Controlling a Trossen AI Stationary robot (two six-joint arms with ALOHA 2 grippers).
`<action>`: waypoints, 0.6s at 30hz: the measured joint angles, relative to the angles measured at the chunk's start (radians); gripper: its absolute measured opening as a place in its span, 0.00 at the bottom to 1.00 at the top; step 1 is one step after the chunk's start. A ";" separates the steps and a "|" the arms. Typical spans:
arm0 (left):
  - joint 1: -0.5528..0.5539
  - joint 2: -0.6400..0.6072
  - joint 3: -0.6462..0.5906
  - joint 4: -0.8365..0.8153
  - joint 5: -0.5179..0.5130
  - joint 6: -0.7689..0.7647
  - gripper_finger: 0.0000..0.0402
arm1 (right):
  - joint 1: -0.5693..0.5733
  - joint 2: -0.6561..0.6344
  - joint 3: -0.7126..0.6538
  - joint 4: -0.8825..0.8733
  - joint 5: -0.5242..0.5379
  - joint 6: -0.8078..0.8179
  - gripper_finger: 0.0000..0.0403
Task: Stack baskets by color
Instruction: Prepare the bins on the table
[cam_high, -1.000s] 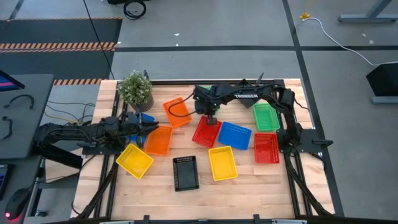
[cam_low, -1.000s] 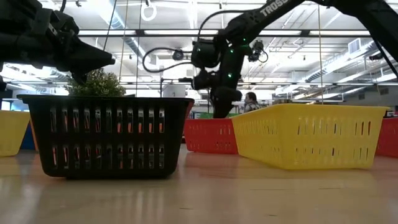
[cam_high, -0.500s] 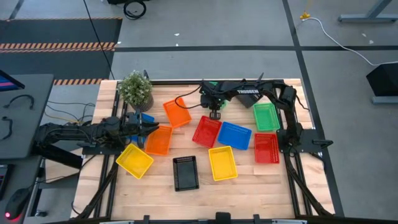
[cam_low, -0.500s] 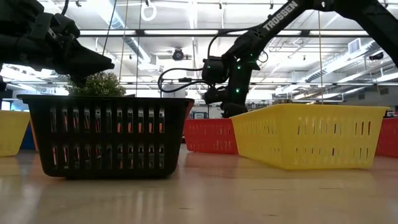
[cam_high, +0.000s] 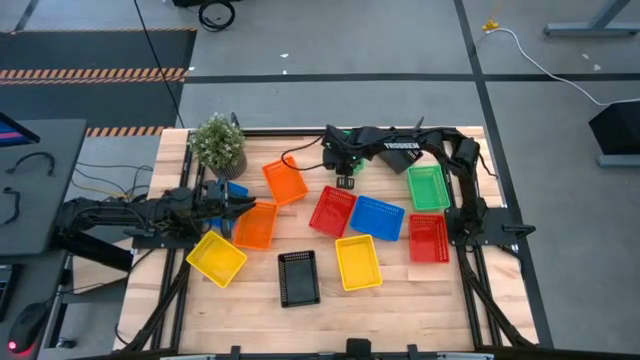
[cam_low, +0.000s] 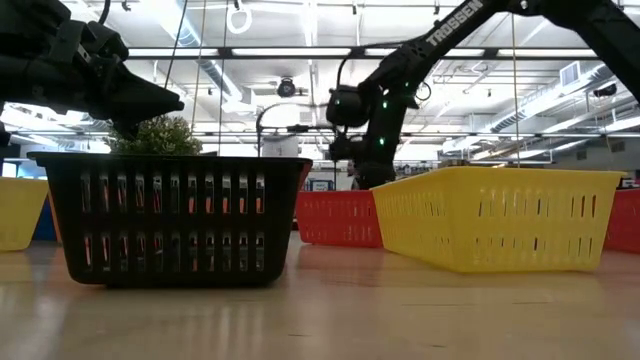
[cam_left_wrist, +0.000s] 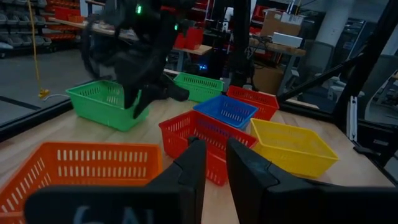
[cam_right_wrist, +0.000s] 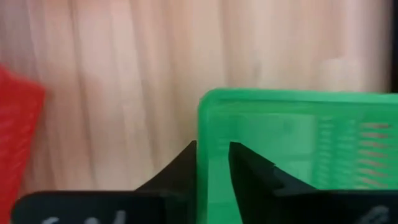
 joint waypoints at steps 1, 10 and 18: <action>0.000 0.000 0.000 0.001 0.000 0.000 0.17 | 0.000 -0.016 0.000 0.012 0.000 0.000 0.25; 0.000 0.000 0.000 0.000 0.000 -0.003 0.17 | 0.034 -0.158 0.001 0.071 -0.028 0.040 0.32; 0.000 0.000 0.000 0.000 0.000 -0.024 0.17 | 0.174 -0.136 -0.043 0.334 -0.433 0.070 0.31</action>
